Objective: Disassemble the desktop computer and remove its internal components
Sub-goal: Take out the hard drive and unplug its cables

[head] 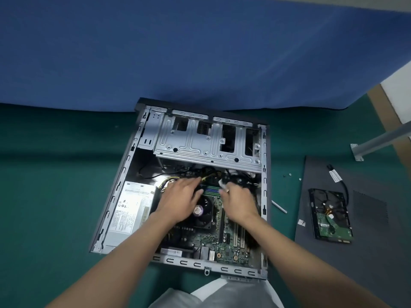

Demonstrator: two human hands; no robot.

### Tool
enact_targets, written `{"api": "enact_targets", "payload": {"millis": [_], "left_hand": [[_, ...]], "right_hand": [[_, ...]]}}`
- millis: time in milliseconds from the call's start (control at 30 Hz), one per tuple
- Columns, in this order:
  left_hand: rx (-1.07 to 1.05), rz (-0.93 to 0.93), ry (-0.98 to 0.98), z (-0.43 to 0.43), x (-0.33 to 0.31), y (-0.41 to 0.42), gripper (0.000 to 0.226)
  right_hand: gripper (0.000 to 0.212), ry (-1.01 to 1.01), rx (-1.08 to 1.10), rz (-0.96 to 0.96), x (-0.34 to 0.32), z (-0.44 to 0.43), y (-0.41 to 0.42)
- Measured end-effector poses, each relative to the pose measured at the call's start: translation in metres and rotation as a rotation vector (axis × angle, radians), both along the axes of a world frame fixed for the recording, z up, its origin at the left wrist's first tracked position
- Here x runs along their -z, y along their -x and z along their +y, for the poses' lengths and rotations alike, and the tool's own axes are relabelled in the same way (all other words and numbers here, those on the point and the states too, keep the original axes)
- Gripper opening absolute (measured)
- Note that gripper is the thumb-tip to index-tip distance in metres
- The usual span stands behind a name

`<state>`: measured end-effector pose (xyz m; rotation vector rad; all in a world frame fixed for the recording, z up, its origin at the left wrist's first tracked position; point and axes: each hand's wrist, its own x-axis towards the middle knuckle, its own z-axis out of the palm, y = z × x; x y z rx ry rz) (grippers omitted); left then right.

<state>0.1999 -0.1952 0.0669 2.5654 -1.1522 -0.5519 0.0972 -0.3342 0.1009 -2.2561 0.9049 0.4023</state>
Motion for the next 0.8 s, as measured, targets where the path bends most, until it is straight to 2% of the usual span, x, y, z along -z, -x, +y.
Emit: {"api": "enact_targets", "payload": {"millis": [67, 133, 233, 333, 467, 533, 633, 700, 800], "left_hand": [[0.023, 0.071, -0.039, 0.0, 0.001, -0.001, 0.045], [0.03, 0.068, -0.071, -0.004, 0.0, -0.001, 0.041], [0.087, 0.06, -0.132, -0.008, 0.002, -0.004, 0.043], [0.118, 0.13, -0.142, -0.012, 0.003, -0.013, 0.044], [0.136, 0.178, -0.183, -0.018, 0.002, -0.023, 0.047], [0.162, 0.152, -0.228, -0.019, 0.001, -0.024, 0.05], [0.149, 0.146, -0.277, -0.02, 0.006, -0.022, 0.053], [0.121, 0.141, -0.273, -0.02, 0.009, -0.02, 0.053], [0.082, 0.104, -0.241, -0.021, 0.012, -0.016, 0.053]], "right_hand": [[0.028, 0.017, 0.163, -0.152, -0.006, -0.007, -0.003], [0.028, 0.046, 0.229, -0.205, -0.008, -0.006, -0.007], [0.016, 0.222, 0.05, -0.045, -0.006, 0.004, -0.01], [0.039, 0.274, -0.13, 0.133, 0.0, 0.008, -0.015], [0.038, 0.223, -0.081, 0.09, 0.012, 0.008, -0.037], [0.04, 0.236, -0.134, 0.095, 0.014, 0.006, -0.048], [0.029, 0.287, -0.209, 0.113, 0.022, 0.002, -0.06], [0.023, 0.296, -0.246, 0.145, 0.028, -0.002, -0.067], [0.025, 0.285, -0.279, 0.155, 0.032, -0.004, -0.075]]}}
